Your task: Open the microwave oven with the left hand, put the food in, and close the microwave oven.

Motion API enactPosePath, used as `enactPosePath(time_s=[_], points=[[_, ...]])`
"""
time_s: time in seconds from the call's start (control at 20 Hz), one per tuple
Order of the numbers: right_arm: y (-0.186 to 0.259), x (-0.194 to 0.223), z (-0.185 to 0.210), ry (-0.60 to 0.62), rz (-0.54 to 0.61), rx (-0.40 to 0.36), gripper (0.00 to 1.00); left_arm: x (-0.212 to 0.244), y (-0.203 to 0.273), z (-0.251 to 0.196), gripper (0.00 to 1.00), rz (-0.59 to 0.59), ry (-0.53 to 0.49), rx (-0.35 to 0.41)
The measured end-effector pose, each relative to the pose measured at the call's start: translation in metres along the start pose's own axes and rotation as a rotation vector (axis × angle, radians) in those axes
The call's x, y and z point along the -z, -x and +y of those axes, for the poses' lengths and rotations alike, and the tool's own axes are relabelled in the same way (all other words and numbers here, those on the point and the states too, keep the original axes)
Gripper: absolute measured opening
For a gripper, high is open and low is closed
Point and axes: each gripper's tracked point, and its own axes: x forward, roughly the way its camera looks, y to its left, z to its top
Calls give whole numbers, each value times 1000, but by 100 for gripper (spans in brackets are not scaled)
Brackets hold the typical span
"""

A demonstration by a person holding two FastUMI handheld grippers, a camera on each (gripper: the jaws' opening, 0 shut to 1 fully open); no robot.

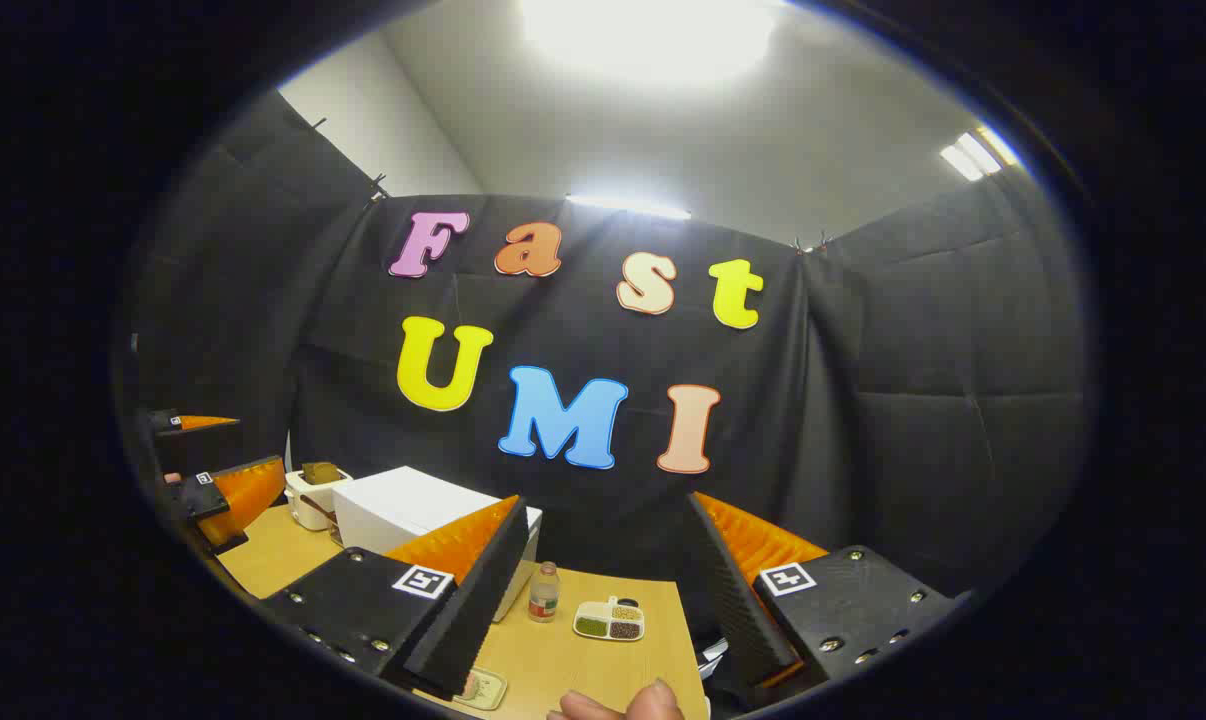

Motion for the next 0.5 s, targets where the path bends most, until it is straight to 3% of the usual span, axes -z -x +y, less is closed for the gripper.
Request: enactPosePath(time_s=[0.5], points=[[-13,15,-34,-50,14,-58,95,2,-13,-33,95,41,-9,-44]])
